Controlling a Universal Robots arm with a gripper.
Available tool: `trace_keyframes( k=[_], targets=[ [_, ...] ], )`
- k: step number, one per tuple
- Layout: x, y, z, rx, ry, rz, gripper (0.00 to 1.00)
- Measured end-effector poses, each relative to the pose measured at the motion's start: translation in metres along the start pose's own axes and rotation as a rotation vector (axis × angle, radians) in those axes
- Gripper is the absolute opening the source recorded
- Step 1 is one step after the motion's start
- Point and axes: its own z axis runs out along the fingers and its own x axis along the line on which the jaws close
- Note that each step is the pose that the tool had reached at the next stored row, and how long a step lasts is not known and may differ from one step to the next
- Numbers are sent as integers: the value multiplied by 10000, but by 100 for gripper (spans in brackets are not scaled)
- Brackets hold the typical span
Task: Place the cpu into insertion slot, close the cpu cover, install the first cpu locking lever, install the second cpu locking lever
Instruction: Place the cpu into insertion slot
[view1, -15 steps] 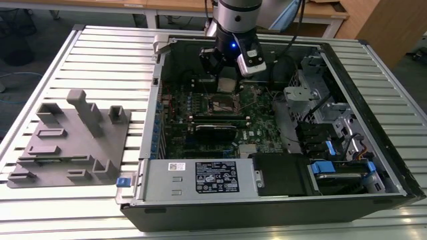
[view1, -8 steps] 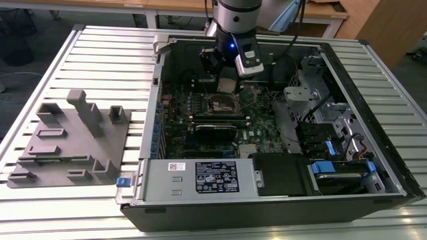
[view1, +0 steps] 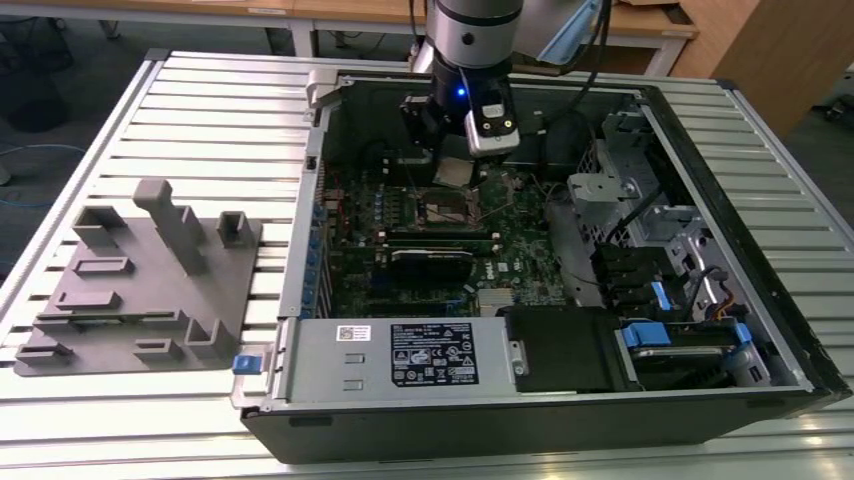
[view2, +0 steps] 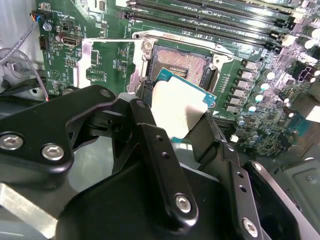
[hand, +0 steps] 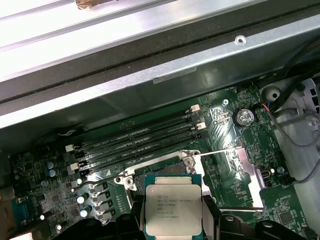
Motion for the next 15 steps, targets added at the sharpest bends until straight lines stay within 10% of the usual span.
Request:
trace_keyframes(
  k=[15],
  targets=[
    [1,-1,3,7,-34,346,54]
  ],
)
